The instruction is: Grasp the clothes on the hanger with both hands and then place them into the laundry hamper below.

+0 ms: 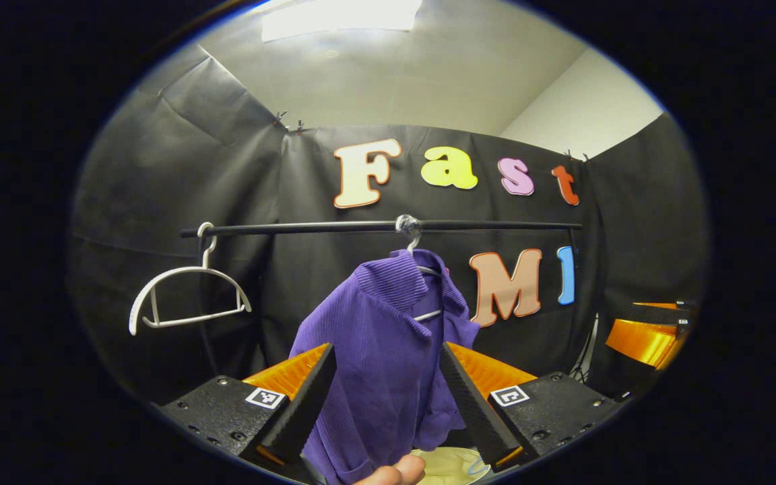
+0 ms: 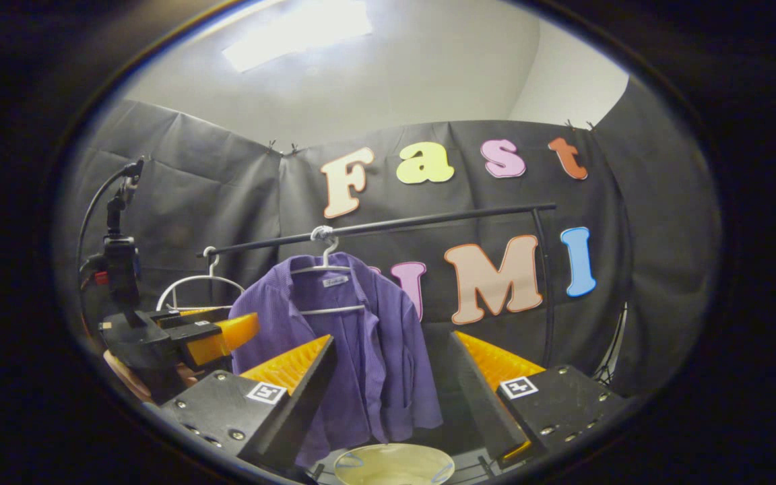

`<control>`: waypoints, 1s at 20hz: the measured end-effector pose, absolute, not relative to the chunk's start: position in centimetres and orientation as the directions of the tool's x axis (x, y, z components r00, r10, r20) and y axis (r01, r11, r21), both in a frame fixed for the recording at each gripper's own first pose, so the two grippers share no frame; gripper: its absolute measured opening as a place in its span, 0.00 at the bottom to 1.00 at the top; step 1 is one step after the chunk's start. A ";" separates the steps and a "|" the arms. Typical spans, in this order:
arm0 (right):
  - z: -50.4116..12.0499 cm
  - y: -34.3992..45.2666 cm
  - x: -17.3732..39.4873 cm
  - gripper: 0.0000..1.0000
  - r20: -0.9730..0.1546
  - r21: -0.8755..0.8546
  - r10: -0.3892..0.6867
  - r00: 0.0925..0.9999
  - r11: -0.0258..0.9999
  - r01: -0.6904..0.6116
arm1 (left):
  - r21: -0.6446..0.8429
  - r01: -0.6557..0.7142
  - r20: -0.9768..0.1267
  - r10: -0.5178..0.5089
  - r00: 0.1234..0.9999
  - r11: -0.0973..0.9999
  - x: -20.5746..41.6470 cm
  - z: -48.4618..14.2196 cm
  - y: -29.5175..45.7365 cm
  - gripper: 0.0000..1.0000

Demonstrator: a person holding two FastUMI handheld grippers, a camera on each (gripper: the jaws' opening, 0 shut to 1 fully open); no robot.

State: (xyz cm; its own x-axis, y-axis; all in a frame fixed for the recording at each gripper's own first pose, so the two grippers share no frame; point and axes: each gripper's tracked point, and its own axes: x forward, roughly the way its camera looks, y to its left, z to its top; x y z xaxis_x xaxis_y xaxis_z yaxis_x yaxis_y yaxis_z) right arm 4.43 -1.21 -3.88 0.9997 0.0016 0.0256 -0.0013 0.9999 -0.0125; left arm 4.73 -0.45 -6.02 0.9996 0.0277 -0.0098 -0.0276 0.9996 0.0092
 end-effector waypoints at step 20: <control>-13.0 -1.0 24.4 0.94 -0.082 -0.029 0.121 0.989 0.992 -0.124 | 0.059 -0.135 -0.103 0.141 0.985 0.989 14.8 -15.6 -2.9 0.94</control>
State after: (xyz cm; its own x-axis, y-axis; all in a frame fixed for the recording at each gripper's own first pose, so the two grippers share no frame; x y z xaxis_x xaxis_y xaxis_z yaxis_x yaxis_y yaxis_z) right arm 24.38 -0.99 -12.96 0.9892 0.1210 -0.0821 -0.1237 0.9919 -0.0287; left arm 14.84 -2.87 -15.57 0.9846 0.1408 -0.1034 -0.1352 0.9890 0.0592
